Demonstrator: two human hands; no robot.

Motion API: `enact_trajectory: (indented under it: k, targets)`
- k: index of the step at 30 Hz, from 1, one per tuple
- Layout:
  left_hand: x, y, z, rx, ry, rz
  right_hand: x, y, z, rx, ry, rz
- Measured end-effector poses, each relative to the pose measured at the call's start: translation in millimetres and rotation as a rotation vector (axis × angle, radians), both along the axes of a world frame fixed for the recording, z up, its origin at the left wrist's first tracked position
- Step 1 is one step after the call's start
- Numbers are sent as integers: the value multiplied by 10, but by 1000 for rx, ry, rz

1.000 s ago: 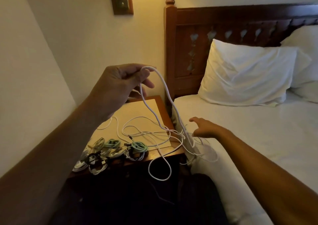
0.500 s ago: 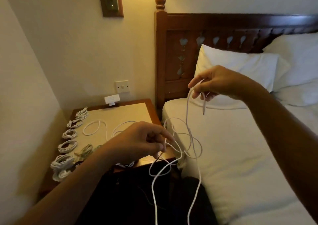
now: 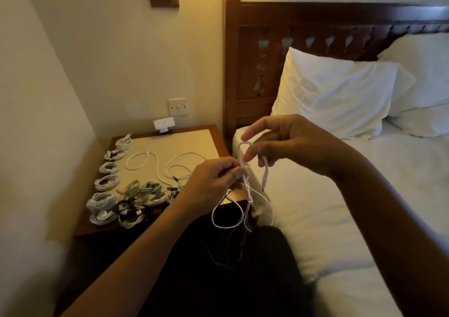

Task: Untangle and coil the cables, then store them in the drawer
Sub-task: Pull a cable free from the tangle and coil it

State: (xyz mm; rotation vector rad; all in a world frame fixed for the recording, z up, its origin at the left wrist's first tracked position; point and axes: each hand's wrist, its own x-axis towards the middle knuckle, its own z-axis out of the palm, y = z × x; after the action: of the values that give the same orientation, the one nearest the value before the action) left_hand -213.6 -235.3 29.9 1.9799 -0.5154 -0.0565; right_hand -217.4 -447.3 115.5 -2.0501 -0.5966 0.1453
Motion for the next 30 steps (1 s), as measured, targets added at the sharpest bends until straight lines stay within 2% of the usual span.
enact_trajectory:
  k: [3, 7, 12, 14, 16, 19, 22, 25, 27, 30]
  targets:
    - [-38, 205, 138, -135, 28, 151, 62, -2, -161, 75, 10, -31]
    - [-130, 400, 392, -356, 13, 205, 219, 121, -532, 120, 146, -38]
    - [-170, 557, 652, -546, -15, 178, 141, 668, -894, -90, 75, 188]
    - [-136, 740, 767, -590, -62, 283, 221, 699, -977, -167, -2, 168]
    - [-96, 987, 830, -614, -93, 402, 409, 515, -1068, -247, -50, 41]
    - [-27, 1339, 827, -599, -119, 578, 696, 37, -1151, -437, -19, -180]
    - [35, 1613, 814, -554, -165, 700, 834, -478, -1204, -713, 105, -348]
    - [33, 1829, 875, -554, -242, 819, 741, -881, -1269, -945, 320, -319]
    - [-33, 1821, 947, -476, -241, 784, 595, -905, -1206, -865, 380, -177]
    - [-201, 1499, 1114, -303, -146, 529, 364, -571, -792, -710, 262, -13]
